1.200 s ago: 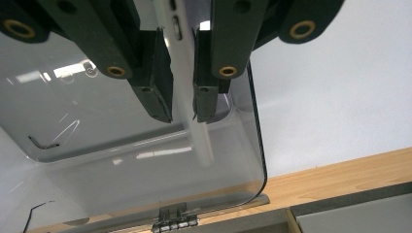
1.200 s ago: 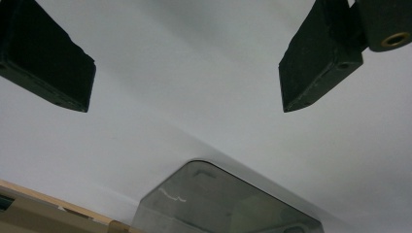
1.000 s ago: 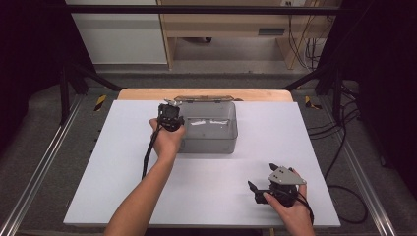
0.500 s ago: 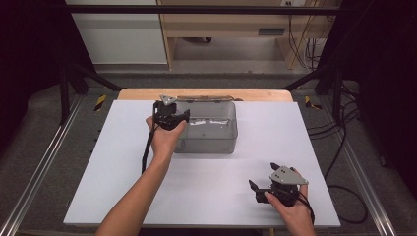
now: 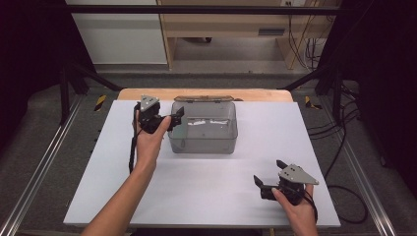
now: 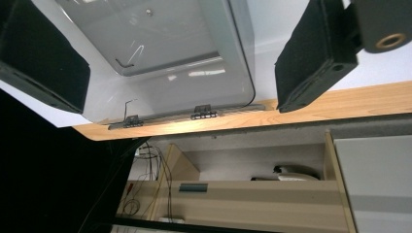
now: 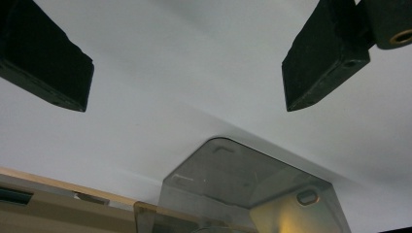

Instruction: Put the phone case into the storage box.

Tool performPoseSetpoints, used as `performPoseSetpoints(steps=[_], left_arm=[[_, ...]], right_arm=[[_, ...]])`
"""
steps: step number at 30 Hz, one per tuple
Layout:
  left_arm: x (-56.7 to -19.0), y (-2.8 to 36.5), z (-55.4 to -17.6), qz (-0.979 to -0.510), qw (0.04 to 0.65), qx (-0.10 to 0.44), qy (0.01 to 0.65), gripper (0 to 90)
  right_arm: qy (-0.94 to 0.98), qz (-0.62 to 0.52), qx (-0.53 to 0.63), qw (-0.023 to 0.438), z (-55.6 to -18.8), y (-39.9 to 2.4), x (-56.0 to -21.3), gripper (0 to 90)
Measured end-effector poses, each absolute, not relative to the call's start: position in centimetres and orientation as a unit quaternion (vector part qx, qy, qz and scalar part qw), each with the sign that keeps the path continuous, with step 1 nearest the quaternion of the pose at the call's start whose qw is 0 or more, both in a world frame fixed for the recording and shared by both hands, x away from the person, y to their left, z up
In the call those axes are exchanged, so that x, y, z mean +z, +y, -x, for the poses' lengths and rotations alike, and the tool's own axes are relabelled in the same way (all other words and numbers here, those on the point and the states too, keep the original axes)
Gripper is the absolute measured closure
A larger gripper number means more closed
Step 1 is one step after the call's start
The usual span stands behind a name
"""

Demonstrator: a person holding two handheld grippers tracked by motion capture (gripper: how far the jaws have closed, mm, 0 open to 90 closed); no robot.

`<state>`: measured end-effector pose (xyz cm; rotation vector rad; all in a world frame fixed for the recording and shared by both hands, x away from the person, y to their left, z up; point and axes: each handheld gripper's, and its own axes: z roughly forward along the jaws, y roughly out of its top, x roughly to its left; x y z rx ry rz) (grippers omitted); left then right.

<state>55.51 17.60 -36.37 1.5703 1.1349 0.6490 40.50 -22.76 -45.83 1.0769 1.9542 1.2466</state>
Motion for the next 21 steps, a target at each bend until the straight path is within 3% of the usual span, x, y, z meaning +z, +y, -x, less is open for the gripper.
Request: performPoseSetpoints(steps=[21], left_arm=[[-38.2, 25.1, -50.2, -0.636, 0.541, 0.300, 0.461, 4.0]], right_arm=[[0.696, -0.414, 0.495, 0.315, -40.6, -23.9, -45.9, 4.7]])
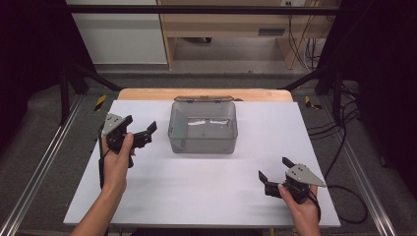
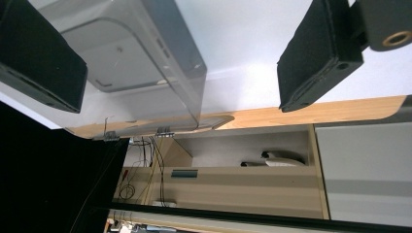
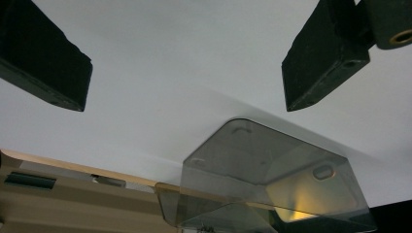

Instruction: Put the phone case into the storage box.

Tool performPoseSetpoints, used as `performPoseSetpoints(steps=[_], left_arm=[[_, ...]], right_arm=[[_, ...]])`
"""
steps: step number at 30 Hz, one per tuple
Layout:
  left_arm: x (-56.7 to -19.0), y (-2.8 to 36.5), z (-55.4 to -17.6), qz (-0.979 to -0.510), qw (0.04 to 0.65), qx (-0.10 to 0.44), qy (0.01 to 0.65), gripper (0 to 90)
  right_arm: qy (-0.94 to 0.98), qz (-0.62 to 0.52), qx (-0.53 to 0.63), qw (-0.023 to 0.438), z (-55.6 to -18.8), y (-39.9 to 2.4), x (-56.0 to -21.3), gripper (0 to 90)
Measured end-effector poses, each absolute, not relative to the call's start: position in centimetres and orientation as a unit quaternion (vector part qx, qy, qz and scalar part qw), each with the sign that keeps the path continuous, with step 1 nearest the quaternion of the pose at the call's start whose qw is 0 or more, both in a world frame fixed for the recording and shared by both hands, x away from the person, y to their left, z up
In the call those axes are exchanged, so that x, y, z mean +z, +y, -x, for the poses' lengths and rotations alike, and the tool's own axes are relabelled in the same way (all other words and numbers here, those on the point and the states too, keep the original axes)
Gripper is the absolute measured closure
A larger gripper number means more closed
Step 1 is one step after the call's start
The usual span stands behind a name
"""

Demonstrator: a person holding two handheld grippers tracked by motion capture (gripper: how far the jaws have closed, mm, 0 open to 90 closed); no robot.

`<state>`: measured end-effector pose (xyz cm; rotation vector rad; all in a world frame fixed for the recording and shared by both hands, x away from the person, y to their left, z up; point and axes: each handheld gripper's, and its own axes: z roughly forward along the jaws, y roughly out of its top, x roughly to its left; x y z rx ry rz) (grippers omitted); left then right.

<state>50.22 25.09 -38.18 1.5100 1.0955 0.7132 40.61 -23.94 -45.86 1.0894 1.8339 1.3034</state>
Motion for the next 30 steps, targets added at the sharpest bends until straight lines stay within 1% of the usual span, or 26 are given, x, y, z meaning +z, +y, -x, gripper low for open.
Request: performPoseSetpoints(steps=[9, 13, 18, 25, 30], left_arm=[[-39.0, 27.1, -48.1, -0.646, 0.545, 0.318, 0.430, 3.1], [-39.5, 28.7, -46.8, -0.630, 0.556, 0.328, 0.432, 3.1], [-40.2, 31.0, -45.8, -0.615, 0.566, 0.327, 0.442, 3.1], [-40.8, 32.9, -44.7, -0.619, 0.570, 0.323, 0.433, 2.8], [-41.8, 32.8, -44.0, -0.635, 0.564, 0.319, 0.420, 2.6]], right_arm=[[0.679, -0.410, 0.513, 0.327, -40.6, -24.5, -45.9, 4.8], [0.672, -0.408, 0.521, 0.333, -40.6, -24.6, -45.9, 4.6], [0.667, -0.406, 0.524, 0.339, -40.6, -24.7, -45.9, 4.4], [0.663, -0.406, 0.528, 0.342, -40.6, -24.9, -45.9, 4.4], [0.662, -0.405, 0.530, 0.343, -40.6, -25.0, -46.0, 4.5]])
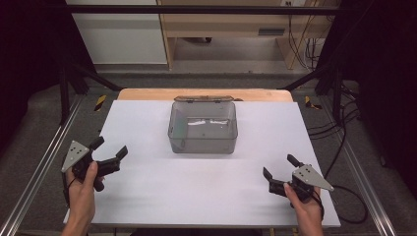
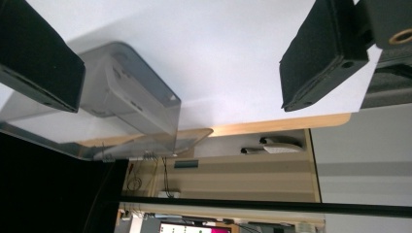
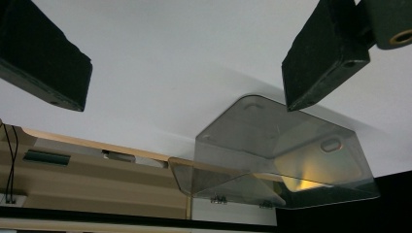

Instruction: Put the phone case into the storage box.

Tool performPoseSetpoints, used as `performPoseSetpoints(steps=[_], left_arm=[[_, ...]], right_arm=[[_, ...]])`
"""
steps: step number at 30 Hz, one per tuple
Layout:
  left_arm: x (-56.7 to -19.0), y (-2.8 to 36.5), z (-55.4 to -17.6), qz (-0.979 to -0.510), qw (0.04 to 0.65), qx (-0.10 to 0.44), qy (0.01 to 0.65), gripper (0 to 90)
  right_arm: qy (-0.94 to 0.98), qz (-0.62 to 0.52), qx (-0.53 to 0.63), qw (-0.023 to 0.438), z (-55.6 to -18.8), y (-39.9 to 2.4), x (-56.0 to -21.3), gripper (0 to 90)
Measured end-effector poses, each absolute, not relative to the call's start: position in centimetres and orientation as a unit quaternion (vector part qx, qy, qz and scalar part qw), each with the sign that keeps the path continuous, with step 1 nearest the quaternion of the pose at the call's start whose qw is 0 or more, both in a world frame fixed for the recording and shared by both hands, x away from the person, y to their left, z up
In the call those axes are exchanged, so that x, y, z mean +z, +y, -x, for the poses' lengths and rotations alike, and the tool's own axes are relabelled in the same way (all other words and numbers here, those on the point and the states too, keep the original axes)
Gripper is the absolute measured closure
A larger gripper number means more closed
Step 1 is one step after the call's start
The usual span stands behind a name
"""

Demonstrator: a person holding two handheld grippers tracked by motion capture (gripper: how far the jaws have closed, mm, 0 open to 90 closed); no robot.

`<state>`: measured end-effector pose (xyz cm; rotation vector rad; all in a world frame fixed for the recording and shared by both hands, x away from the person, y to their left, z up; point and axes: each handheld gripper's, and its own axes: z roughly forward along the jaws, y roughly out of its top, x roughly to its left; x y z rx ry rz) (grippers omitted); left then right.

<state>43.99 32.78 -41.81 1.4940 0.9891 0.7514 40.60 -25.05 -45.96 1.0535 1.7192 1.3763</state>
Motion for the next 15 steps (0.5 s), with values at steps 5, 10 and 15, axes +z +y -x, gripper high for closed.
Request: performPoseSetpoints(steps=[5, 10, 15], left_arm=[[-43.0, 32.4, -43.3, -0.626, 0.581, 0.307, 0.421, 2.6], [-43.7, 31.7, -42.7, -0.638, 0.577, 0.311, 0.404, 2.5], [-43.7, 31.3, -41.9, -0.639, 0.583, 0.315, 0.391, 2.4]], right_arm=[[0.664, -0.400, 0.531, 0.343, -40.6, -24.9, -46.0, 4.6], [0.668, -0.392, 0.533, 0.342, -40.6, -24.8, -46.0, 4.6], [0.667, -0.388, 0.536, 0.341, -40.6, -24.7, -46.0, 4.7]])
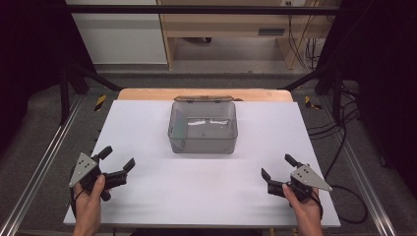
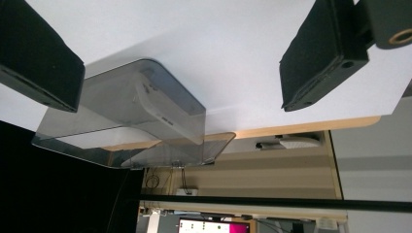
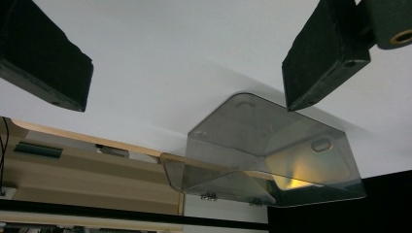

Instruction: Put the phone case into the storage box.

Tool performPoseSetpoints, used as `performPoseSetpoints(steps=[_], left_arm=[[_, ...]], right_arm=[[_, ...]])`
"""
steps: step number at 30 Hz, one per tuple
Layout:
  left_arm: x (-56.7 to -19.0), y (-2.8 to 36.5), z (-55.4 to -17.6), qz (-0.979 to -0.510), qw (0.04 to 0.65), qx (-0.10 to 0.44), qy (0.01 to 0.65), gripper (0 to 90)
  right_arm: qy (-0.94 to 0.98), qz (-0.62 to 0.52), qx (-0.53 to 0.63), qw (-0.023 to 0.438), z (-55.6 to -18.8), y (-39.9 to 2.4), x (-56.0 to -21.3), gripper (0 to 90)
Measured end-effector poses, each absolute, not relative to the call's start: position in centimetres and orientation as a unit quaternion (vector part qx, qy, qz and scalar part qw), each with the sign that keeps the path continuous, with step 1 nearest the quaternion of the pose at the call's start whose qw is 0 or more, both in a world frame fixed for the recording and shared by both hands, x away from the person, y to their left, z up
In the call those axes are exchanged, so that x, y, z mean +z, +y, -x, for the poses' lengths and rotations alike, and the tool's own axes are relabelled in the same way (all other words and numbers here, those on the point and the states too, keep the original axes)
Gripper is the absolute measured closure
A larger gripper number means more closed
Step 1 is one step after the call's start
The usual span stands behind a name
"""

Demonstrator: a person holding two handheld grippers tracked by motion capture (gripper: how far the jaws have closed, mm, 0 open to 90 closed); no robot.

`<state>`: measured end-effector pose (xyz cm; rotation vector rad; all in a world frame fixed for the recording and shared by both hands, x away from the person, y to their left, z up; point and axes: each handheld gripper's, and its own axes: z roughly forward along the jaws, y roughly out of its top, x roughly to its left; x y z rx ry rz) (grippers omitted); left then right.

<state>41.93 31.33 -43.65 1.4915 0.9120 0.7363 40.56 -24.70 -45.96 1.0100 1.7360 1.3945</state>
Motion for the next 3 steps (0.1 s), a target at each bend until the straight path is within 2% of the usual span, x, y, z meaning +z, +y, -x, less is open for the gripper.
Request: performPoseSetpoints(steps=[3], left_arm=[[-43.62, 31.68, -41.73, -0.632, 0.582, 0.325, 0.395, 2.4]], right_arm=[[0.670, -0.387, 0.536, 0.339, -40.61, -24.62, -46.01, 4.6]])
